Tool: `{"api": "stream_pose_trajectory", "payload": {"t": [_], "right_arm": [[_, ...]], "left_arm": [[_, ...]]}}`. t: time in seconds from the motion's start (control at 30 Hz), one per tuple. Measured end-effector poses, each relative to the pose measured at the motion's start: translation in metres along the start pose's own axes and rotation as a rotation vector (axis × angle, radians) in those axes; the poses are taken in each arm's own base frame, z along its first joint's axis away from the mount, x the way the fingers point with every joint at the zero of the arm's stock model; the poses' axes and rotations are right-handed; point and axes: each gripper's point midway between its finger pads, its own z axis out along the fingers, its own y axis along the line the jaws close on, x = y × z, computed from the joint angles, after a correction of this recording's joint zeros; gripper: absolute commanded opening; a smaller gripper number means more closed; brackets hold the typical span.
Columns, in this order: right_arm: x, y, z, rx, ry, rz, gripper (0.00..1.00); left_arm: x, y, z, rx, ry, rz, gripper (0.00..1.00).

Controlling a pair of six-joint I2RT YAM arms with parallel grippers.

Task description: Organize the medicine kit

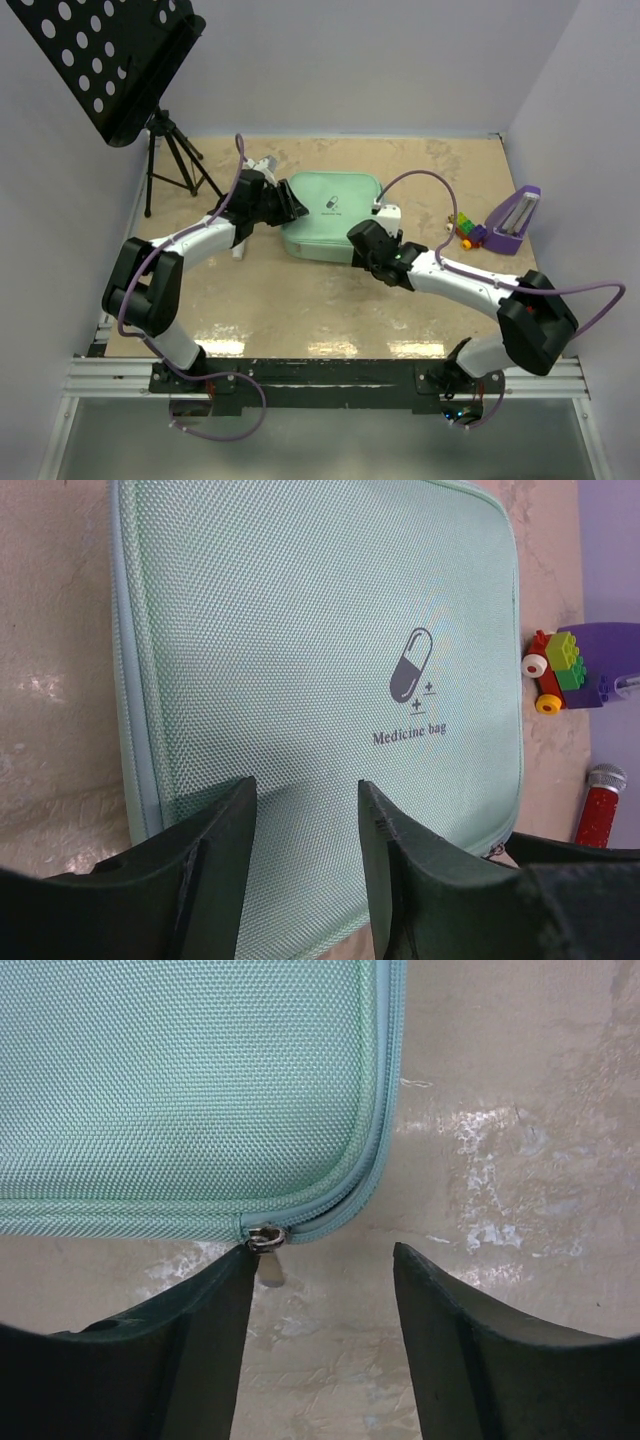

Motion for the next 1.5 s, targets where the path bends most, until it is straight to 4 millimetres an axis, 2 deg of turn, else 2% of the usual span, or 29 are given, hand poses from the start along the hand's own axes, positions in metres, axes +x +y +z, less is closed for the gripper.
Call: {"api": "stream_pose_trajectory", "payload": {"t": [0.23, 0.4, 0.57, 0.7, 0.9, 1.03, 1.1, 1.17, 1.33, 1.5], "right_arm": [[-0.015, -0.034, 0.001, 0.023, -0.016, 0.102, 0.48], [-0.026, -0.044, -0.002, 0.025, -0.039, 0.147, 0.52], [-0.039, -0.034, -0.013, -0.049, -0.072, 0.177, 0.69], [-0.053, -0.025, -0.020, -0.105, -0.108, 0.212, 0.74], [-0.069, -0.018, 0.002, -0.127, -0.116, 0.256, 0.78], [-0.078, -0.018, 0.034, -0.111, -0.094, 0.266, 0.77], [-0.075, -0.017, 0.050, -0.108, -0.071, 0.256, 0.73], [-0.070, -0.013, 0.057, -0.131, -0.052, 0.245, 0.70], [-0.075, 0.009, 0.055, -0.242, -0.062, 0.236, 0.66], [-0.059, 0.031, 0.047, -0.316, -0.044, 0.205, 0.65]], "left_arm": [[-0.001, 0.003, 0.000, -0.003, -0.001, 0.014, 0.49], [-0.002, 0.004, 0.000, -0.003, 0.000, 0.014, 0.49], [-0.002, 0.004, -0.001, 0.000, 0.002, 0.014, 0.49], [-0.002, 0.003, -0.001, 0.003, 0.003, 0.014, 0.50], [-0.003, 0.010, -0.009, -0.019, 0.008, 0.011, 0.50], [-0.006, 0.020, -0.016, -0.035, 0.003, 0.002, 0.50], [-0.008, 0.022, -0.017, -0.037, 0.003, -0.003, 0.50], [-0.008, 0.022, -0.017, -0.035, 0.005, -0.004, 0.51], [-0.010, 0.028, -0.021, -0.046, 0.007, -0.008, 0.51], [-0.014, 0.035, -0.027, -0.070, 0.001, -0.007, 0.52]]}}
